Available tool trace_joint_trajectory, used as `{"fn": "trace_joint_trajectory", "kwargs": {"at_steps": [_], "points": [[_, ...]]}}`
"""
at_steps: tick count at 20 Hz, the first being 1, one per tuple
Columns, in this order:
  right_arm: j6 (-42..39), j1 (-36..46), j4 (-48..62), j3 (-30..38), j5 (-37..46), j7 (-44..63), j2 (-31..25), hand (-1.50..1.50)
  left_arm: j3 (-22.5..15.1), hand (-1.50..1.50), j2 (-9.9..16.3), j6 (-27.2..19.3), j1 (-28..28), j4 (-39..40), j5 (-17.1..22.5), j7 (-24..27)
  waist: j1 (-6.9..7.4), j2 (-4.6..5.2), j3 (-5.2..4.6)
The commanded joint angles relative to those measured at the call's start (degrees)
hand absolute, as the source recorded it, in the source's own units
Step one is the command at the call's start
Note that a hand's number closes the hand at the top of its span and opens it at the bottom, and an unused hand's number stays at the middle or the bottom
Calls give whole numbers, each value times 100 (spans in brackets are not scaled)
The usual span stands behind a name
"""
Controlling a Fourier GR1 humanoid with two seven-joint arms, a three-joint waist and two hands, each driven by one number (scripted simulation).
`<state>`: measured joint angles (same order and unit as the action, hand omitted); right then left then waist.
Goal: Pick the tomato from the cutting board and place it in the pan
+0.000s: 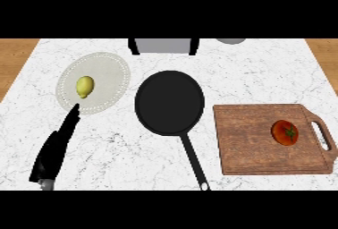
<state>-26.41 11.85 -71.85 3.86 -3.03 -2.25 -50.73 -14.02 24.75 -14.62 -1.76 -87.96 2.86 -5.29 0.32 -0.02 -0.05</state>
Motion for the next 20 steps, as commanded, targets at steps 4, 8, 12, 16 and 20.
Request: {"fn": "trace_joint_trajectory", "kwargs": {"at_steps": [4,8,12,16,20], "points": [[-470,229,-240,-356,382,713,214,-150,198,0,18,185,-80,-485,-41,-398,2,-2,6],[-702,428,-844,-566,489,1606,193,-150,233,0,-28,209,-33,-366,-186,-385,-35,-12,2],[-879,789,-487,-1022,1030,1856,425,-150,356,0,-137,314,104,-68,-171,-198,1,9,2],[-1098,720,-804,-1040,1210,2323,593,-150,352,0,-282,324,63,-179,-333,-360,-21,-1,3],[-1090,518,-1074,-1022,1461,2560,994,-150,320,0,-401,317,-510,-602,-539,-212,-3,-6,4]]}}
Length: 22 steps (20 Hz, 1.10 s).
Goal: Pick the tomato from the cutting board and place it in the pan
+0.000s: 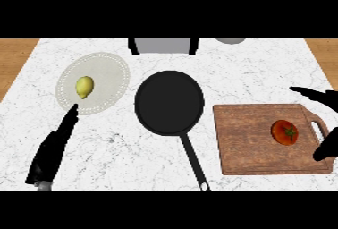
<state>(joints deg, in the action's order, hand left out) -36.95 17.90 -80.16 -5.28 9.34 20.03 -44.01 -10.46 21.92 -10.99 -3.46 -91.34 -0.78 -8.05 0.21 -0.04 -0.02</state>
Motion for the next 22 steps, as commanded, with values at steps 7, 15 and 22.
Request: {"fn": "trace_joint_trajectory", "kwargs": {"at_steps": [7,15,22], "points": [[-442,-27,-394,101,556,868,551,-150,283,0,-202,313,-83,-191,-167,-170,-14,-4,1],[-437,-211,103,206,1355,359,847,-150,618,0,-287,640,-58,-94,-276,-125,-11,2,2],[-433,-36,422,70,1975,344,1343,-150,667,0,-508,732,-126,-249,-561,-134,-2,2,2]]}}
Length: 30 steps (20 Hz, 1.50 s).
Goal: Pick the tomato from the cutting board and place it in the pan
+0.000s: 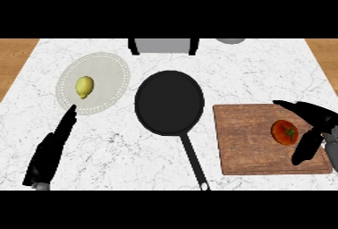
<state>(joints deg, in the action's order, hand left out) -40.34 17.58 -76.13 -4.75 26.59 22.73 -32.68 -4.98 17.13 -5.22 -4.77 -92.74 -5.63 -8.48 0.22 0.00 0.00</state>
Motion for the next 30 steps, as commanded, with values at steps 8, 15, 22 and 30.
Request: {"fn": "trace_joint_trajectory", "kwargs": {"at_steps": [8,15,22,30], "points": [[458,-138,602,22,980,-631,468,-150,285,0,-299,223,231,-103,-209,-328,-8,0,1],[737,-92,1297,195,1293,-1332,538,-150,355,0,-356,419,-24,-558,-315,-544,16,3,3],[947,78,1852,531,1281,-1942,643,150,562,0,-458,526,65,-124,-368,-180,6,3,1],[843,-65,1224,680,1123,-1370,1167,150,670,0,-571,637,318,268,-527,0,-17,-3,0]]}}
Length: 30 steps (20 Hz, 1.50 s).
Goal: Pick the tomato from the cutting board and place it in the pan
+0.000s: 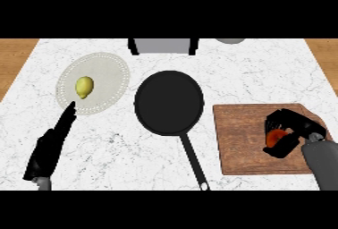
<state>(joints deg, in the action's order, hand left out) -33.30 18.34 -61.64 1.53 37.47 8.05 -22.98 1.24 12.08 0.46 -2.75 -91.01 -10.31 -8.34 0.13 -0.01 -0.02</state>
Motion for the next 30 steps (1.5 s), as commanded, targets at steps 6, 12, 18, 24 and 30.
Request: {"fn": "trace_joint_trajectory", "kwargs": {"at_steps": [6,12,18,24,30], "points": [[556,1311,855,-708,1096,-1181,-622,150,-193,0,-77,108,-72,-159,-96,197,317,87,14],[2267,1949,1075,-466,1250,-2245,-479,150,-188,0,-231,-48,223,-86,-136,-71,234,87,23],[3427,2377,858,-212,1018,-3446,-259,150,-155,0,-63,114,6,-338,-100,-178,200,40,15],[3475,3417,1614,-215,935,-3317,655,150,-84,0,-86,158,-157,-379,-31,-144,161,26,3],[3278,4078,2372,-218,806,-3096,1494,150,-21,0,-105,107,39,-47,-126,14,140,37,1]]}}
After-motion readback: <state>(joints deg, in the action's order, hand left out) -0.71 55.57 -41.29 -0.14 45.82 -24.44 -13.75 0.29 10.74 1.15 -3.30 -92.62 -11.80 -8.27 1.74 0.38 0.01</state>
